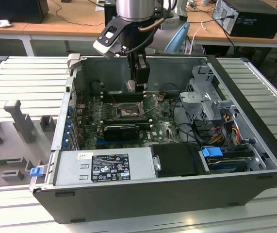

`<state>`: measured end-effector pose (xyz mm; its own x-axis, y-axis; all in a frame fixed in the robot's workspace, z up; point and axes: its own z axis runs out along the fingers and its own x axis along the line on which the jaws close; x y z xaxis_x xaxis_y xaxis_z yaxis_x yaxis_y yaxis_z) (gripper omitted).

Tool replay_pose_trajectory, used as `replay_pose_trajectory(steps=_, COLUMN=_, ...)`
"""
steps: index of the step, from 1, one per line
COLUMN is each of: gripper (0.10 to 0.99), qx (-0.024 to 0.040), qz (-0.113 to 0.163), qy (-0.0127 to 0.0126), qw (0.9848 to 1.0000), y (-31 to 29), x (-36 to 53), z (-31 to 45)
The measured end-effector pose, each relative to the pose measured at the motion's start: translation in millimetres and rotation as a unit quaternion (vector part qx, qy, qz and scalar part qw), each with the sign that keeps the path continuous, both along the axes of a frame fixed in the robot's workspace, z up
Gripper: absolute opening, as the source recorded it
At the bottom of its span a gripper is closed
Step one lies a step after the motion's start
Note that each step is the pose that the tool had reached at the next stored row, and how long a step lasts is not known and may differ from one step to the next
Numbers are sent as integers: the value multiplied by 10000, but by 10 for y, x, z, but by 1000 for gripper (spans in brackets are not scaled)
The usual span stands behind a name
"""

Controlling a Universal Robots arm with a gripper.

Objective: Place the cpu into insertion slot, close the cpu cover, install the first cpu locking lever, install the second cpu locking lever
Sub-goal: 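Place the cpu into insertion slot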

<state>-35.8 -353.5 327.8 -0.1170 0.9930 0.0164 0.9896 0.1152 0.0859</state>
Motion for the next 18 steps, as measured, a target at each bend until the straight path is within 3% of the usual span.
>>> replay_pose_trajectory(steps=18, gripper=529, qx=0, qz=0, qy=0, qw=10000, y=0, x=0, z=-128)
